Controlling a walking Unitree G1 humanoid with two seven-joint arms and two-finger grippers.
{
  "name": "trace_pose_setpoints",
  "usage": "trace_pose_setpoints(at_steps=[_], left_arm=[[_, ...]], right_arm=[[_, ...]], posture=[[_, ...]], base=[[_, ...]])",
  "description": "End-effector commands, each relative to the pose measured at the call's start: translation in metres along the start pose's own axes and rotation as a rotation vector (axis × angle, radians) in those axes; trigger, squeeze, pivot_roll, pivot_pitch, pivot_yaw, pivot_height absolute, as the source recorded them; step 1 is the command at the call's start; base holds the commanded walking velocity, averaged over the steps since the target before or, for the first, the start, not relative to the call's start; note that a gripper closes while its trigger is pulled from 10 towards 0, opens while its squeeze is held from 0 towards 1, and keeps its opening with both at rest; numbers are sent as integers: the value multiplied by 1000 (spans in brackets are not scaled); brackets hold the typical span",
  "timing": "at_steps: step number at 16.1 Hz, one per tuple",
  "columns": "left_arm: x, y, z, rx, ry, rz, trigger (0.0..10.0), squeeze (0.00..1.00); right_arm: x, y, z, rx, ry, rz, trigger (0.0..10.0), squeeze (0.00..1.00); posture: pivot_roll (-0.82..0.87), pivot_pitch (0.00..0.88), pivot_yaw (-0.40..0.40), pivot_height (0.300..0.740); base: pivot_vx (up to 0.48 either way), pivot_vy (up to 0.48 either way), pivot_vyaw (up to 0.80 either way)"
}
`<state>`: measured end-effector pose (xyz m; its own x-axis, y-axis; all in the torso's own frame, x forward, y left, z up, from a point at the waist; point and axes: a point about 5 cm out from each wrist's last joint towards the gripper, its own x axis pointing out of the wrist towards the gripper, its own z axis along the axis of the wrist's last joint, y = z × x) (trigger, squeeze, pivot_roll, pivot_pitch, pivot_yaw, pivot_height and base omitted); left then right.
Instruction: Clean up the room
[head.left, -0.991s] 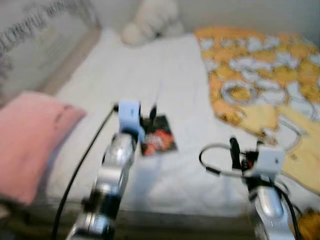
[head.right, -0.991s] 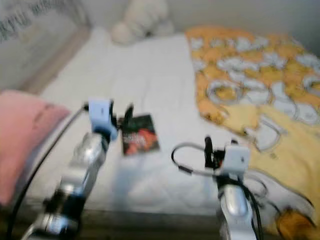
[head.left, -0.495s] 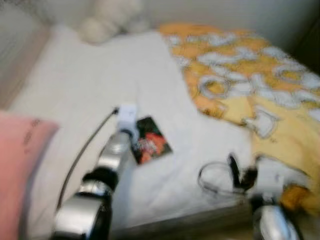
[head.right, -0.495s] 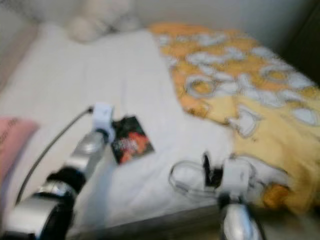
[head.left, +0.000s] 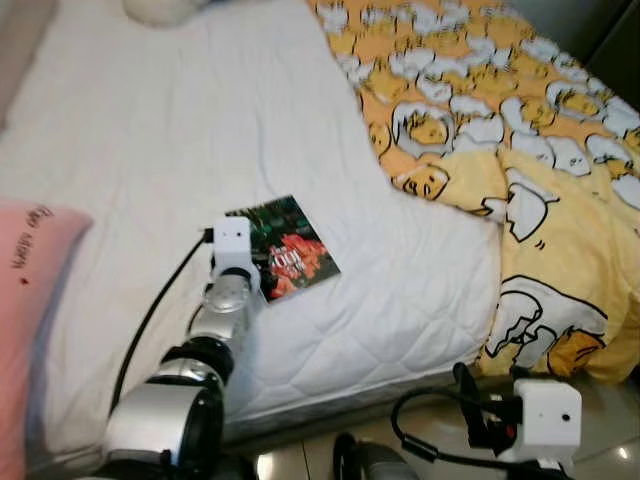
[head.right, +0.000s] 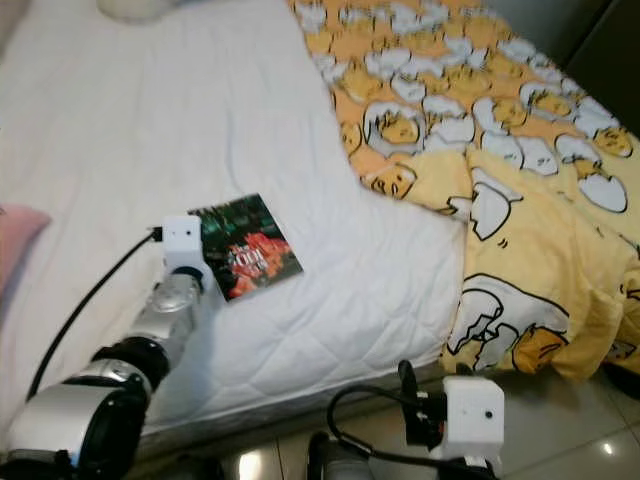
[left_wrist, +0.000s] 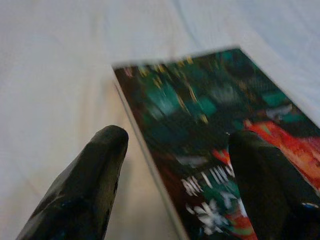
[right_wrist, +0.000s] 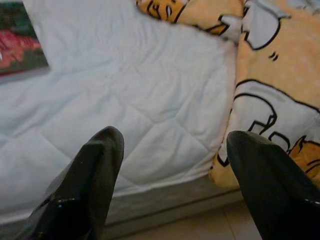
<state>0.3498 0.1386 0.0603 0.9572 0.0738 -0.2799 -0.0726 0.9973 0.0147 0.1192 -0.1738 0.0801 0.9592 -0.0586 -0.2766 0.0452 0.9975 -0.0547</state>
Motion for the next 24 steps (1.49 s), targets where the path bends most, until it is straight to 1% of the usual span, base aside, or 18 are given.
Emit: trace_pose_setpoints(at_steps=[1,3,4,6,8,9,10,11,12,13,14,17,19,21,22,23,24], left_arm=[[0,-3,0,-14,6,-3,10000,0],[-2,-2,-7,-18,18,21,10000,0],[-5,0,-16,-14,46,43,10000,0],[-7,-3,-21,-55,66,37,10000,0],[-10,-11,-26,-107,83,-2,10000,0],[-15,-22,-40,-126,159,-63,10000,0],[-19,-24,-49,-132,220,-85,10000,0],[-24,-24,-64,-175,321,-84,10000,0],[-26,-23,-69,-218,363,-77,8588,0],[-27,-24,-71,-256,390,-91,6000,0],[-27,-25,-72,-293,410,-109,0,0],[-25,-21,-68,-257,407,-127,0,0],[-25,-20,-69,-277,412,-134,0,0],[-23,-22,-65,-327,392,-167,0,0],[-18,-29,-49,-252,288,-259,0,0],[-18,-36,-44,-181,251,-317,0,0],[-18,-40,-43,-158,242,-346,0,0]], right_arm=[[-2,-3,1,-15,9,-8,10000,0],[-7,-3,1,-18,24,-5,10000,0],[-10,-2,0,-18,39,-3,10000,0],[-11,-2,-1,-18,47,-3,10000,0],[-12,-3,-1,-17,54,-2,10000,0],[-11,-3,-3,-11,66,-5,10000,0],[-11,-3,-3,-8,71,-5,10000,0],[-11,-3,-5,-5,80,-5,10000,0],[-10,-4,-6,-4,86,-5,10000,0],[-9,-4,-6,-2,87,-6,10000,0],[-8,-4,-6,0,88,-7,10000,0],[-5,-4,-7,4,96,-6,10000,0],[-4,-4,-8,5,98,-6,10000,0],[-2,-4,-8,7,100,-5,10000,0],[-2,-5,-9,6,104,-3,10000,0],[-1,-6,-9,5,106,-2,10000,0],[0,-6,-10,4,106,-2,10000,0]], posture=[[-204,254,-92,740],[-205,261,-92,740],[-205,262,-94,740],[-204,263,-97,740],[-200,261,-98,740],[-199,261,-101,740],[-194,260,-104,740],[-192,259,-106,740],[-192,257,-108,740],[-192,253,-110,740],[-192,253,-110,740],[-185,238,-112,740],[-183,236,-112,740],[-179,236,-115,740],[-175,239,-121,740],[-170,235,-122,740],[-167,234,-122,740]], base=[[0,0,0],[0,0,0],[0,0,0],[0,0,0],[0,0,0],[0,0,0],[0,0,0],[0,0,0],[0,0,0],[0,0,0],[0,0,0],[0,0,0],[0,0,0],[0,0,0],[0,0,0],[0,0,0],[0,0,0]])
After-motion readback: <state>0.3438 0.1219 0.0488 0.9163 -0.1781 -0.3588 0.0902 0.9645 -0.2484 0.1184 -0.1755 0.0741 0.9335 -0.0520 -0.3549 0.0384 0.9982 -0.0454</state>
